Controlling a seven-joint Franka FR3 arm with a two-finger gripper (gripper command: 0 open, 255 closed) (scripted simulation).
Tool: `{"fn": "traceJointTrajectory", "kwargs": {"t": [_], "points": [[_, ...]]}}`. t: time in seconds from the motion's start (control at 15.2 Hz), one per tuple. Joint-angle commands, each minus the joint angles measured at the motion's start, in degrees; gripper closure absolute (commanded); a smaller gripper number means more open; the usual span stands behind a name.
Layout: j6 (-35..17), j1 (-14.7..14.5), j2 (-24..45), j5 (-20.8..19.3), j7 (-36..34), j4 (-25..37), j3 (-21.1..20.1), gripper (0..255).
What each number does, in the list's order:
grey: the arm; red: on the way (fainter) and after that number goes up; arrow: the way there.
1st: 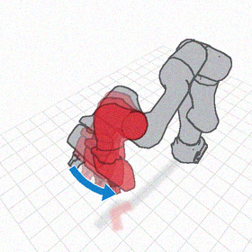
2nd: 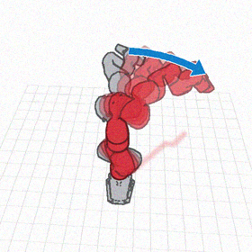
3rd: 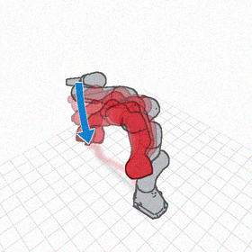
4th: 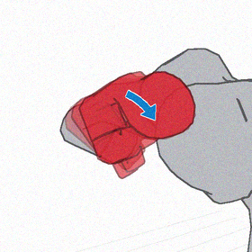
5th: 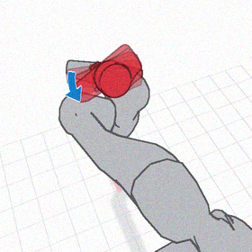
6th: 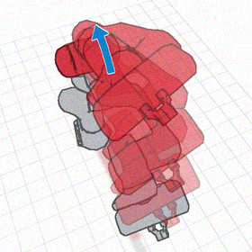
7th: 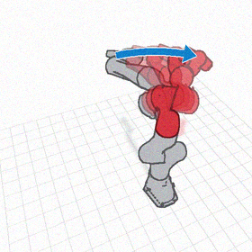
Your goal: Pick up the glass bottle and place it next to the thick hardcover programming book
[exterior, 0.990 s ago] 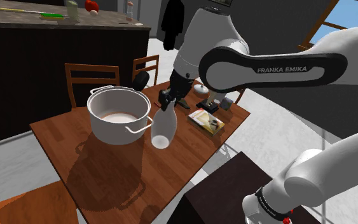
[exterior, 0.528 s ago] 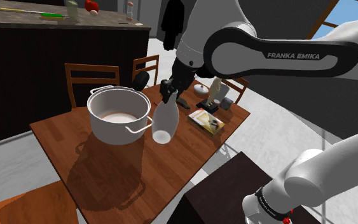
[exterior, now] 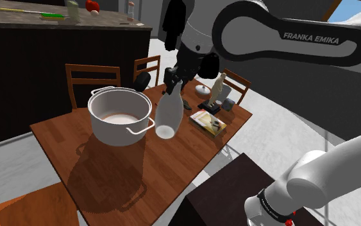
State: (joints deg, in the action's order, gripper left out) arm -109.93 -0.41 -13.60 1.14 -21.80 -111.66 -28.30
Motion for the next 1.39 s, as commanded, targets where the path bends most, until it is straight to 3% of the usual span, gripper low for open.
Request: {"fn": "traceJointTrajectory", "kwargs": {"t": [0.0, 0.79, 1.32], "points": [[1.7, 0.0, 0.1, 0.0, 0.0, 1.7, 0.0, 255], [10.6, 0.4, 1.9, -0.9, 0.0, 12.3, 0.0, 255], [9.5, 4.3, 1.2, 0.1, 11.5, 10.8, 7.4, 255]]}}
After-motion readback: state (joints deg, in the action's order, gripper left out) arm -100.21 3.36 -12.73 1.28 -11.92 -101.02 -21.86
